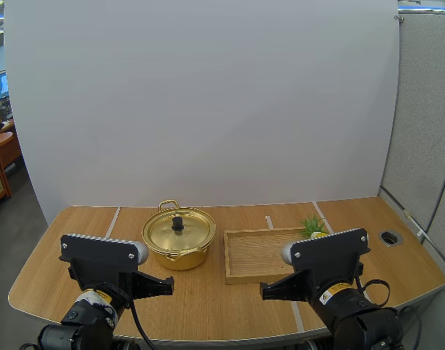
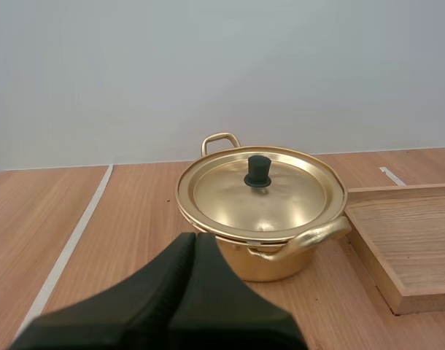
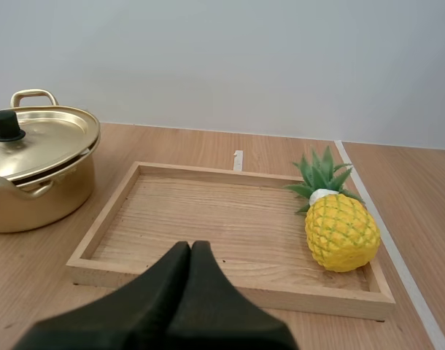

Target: Open the pot, put the pineapple inside, and close it

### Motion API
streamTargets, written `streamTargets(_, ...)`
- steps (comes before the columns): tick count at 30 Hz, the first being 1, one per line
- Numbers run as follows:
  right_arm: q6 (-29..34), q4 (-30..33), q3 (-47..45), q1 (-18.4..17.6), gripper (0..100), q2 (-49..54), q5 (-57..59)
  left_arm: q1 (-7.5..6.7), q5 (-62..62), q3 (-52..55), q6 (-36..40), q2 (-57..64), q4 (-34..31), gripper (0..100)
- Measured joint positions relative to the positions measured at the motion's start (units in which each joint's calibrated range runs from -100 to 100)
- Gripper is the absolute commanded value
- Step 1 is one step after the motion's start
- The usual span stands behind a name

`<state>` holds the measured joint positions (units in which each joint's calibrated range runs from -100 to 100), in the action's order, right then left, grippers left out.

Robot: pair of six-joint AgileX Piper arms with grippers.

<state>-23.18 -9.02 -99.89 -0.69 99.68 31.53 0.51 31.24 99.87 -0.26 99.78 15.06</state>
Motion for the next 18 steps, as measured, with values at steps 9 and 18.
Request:
streamTargets(9,5.6,7.7,0.0,0.0,0,0.0,0.0,0.0,0.0,0.0,14.2,0.0,-12.6,0)
streamTargets(18,5.9,8.2,0.0,0.0,0,0.0,0.0,0.0,0.0,0.0,14.5,0.0,-13.2,0)
